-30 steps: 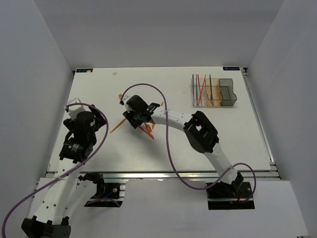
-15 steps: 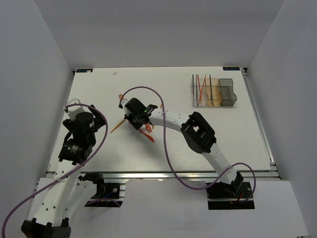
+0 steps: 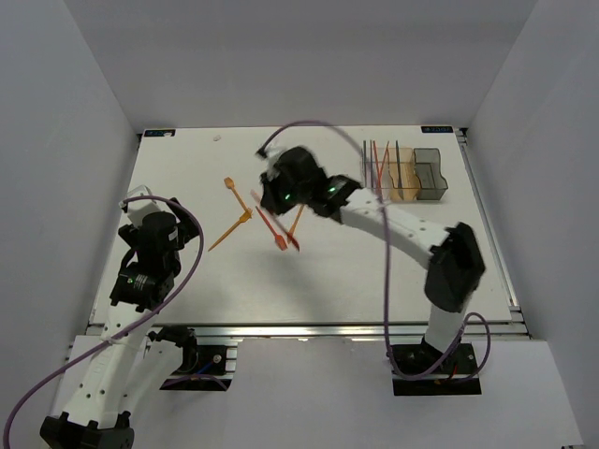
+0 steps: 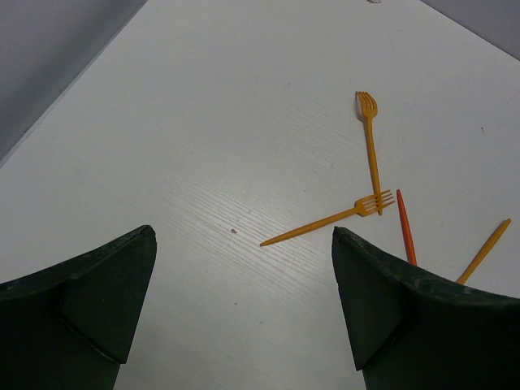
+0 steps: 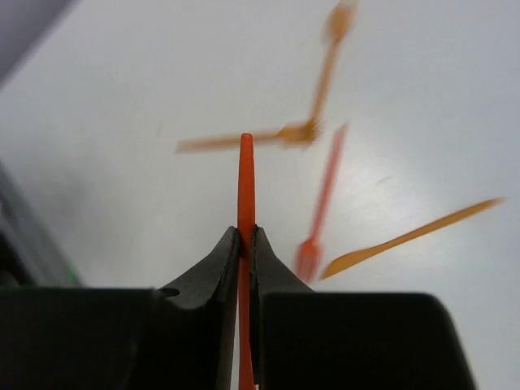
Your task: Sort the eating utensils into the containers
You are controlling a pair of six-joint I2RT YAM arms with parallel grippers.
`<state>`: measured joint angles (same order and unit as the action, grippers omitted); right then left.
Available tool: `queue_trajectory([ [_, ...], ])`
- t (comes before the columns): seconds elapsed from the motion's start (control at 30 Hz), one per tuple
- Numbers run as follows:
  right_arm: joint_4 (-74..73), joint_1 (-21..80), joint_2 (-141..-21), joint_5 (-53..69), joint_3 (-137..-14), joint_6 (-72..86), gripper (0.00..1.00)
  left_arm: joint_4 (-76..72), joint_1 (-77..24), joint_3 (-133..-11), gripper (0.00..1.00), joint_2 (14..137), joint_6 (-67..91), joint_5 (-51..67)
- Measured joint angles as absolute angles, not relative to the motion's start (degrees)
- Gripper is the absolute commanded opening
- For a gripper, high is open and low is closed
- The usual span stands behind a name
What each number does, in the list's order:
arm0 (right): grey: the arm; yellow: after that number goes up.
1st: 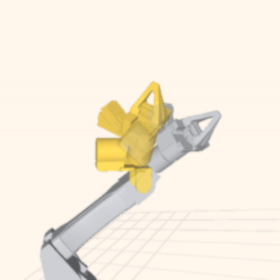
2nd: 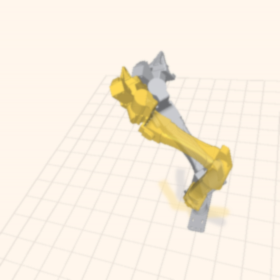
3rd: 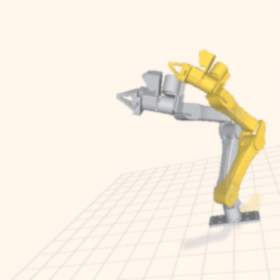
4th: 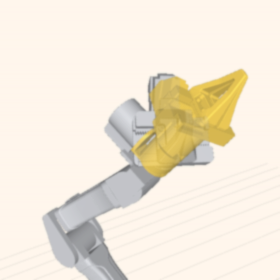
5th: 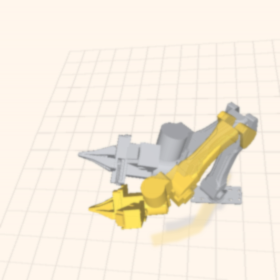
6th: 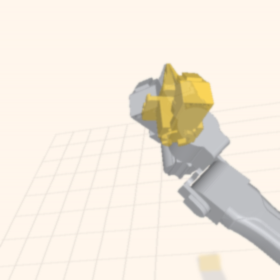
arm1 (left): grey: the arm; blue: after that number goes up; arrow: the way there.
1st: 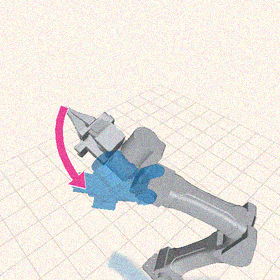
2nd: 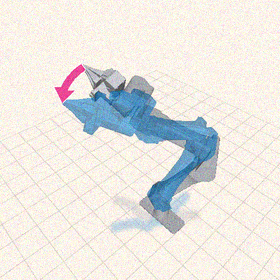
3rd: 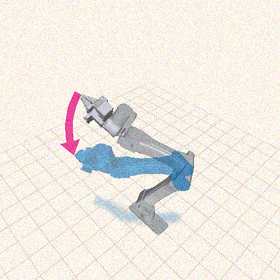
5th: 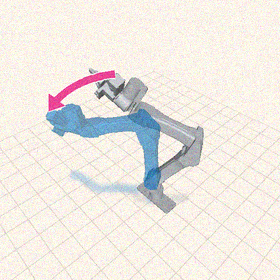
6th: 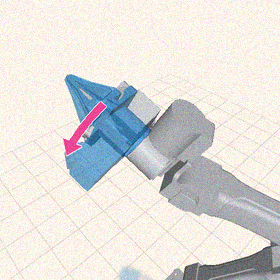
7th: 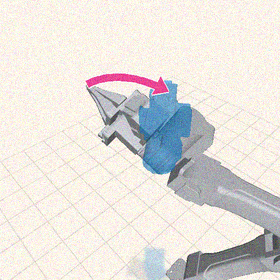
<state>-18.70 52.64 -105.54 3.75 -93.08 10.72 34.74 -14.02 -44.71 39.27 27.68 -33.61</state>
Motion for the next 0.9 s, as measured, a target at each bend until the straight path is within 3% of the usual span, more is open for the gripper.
queue_trajectory([
  [0.17,-8.6,35.9,-96.6,-7.3,-91.9,8.6,0.00,34.7,-14.0,-44.7,0.98,39.3,27.7,-33.6],
  [0.37,-3.1,16.7,-107.0,-13.4,-96.9,4.0,0.00,34.7,-14.0,-44.7,0.98,39.4,27.6,-33.2],
  [0.6,0.1,9.5,-118.3,-12.6,-98.7,-1.2,0.00,34.3,-14.0,-44.7,0.98,42.0,27.0,-31.6],
  [0.9,8.8,5.0,-119.7,-8.0,-92.6,-1.1,0.00,34.3,-14.1,-44.7,0.98,42.9,26.8,-30.1],
])
